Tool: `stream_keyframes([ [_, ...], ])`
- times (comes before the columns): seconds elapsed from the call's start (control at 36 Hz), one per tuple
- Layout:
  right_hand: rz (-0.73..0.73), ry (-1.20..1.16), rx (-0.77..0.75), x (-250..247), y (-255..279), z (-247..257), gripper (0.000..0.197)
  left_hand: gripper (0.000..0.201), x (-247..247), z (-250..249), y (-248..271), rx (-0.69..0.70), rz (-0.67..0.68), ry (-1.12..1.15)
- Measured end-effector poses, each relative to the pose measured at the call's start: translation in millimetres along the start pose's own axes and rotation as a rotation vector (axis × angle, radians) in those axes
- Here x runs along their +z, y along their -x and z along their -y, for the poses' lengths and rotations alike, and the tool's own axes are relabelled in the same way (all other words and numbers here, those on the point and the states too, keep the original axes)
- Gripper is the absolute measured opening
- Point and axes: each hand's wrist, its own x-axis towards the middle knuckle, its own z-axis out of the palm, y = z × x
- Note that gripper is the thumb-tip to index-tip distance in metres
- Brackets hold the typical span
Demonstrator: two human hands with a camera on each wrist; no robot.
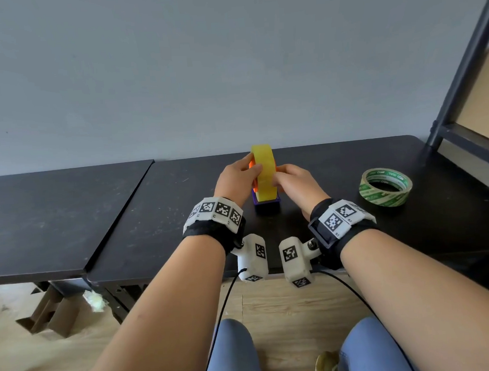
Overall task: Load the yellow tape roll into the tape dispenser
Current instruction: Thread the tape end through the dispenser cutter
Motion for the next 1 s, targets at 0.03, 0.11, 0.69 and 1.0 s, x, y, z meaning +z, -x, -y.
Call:
stream_keyframes([
  [0.03, 0.004, 0.002, -0.002, -0.1, -0.2, -0.3, 0.017, 0.052, -0.3, -0.7, -0.5, -0.001, 0.001, 0.006],
  [0.11, 0.013, -0.002, -0.009, -0.3, -0.8, -2.4, 0.016, 0.051, -2.5, -0.9, -2.3, -0.01, 0.012, 0.027],
  [0.69, 0.049, 0.02, 0.001, 2.0, -3.5, 0.7, 0.029, 0.037, -6.0, -8.4, 2.1, -0.017, 0.001, 0.088],
  [1.0, -0.18, 0.142, -0.246, 1.6, 1.0, 2.3, 0.03, 0.041, -7.4, -9.9, 4.7, -0.093, 0.008, 0.128],
])
